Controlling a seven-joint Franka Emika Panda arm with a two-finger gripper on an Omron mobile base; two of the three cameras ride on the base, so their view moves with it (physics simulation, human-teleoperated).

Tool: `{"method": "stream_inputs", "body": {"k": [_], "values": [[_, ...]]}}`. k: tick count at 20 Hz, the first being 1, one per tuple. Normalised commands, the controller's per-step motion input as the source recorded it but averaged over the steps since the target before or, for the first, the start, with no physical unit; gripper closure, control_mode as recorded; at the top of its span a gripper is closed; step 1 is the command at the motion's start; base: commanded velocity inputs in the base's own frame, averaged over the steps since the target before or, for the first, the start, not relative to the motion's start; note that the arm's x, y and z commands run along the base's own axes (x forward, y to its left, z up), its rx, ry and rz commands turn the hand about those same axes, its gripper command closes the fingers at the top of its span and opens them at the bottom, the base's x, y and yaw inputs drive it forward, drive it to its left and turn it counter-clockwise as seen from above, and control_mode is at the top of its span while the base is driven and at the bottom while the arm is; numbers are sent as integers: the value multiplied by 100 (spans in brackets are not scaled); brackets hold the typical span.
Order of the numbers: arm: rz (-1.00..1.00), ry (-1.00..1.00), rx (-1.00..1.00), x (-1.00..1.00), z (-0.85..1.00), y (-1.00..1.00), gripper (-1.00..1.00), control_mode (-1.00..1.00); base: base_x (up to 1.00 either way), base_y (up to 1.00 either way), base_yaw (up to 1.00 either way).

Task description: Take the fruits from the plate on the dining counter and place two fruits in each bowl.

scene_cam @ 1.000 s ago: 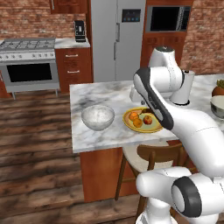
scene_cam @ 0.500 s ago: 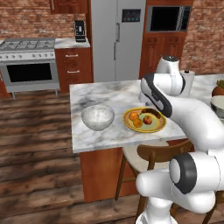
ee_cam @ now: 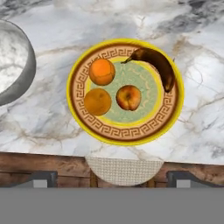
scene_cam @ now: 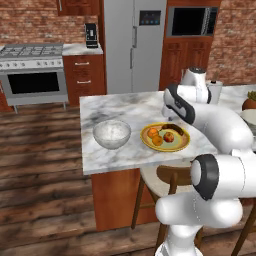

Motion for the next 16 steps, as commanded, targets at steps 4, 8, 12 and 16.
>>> {"method": "stream_inputs", "body": {"k": [4,8,12,16], "values": [[3,0,3,45,-22,-46,-100,-100,0,0,0],[1,5,0,11,-41,-9,-100,-100,0,0,0],[0,10,0,2,-24,9,-100,-100,0,0,0],[0,16,0,-2,-26,55,-100,-100,0,0,0]]}}
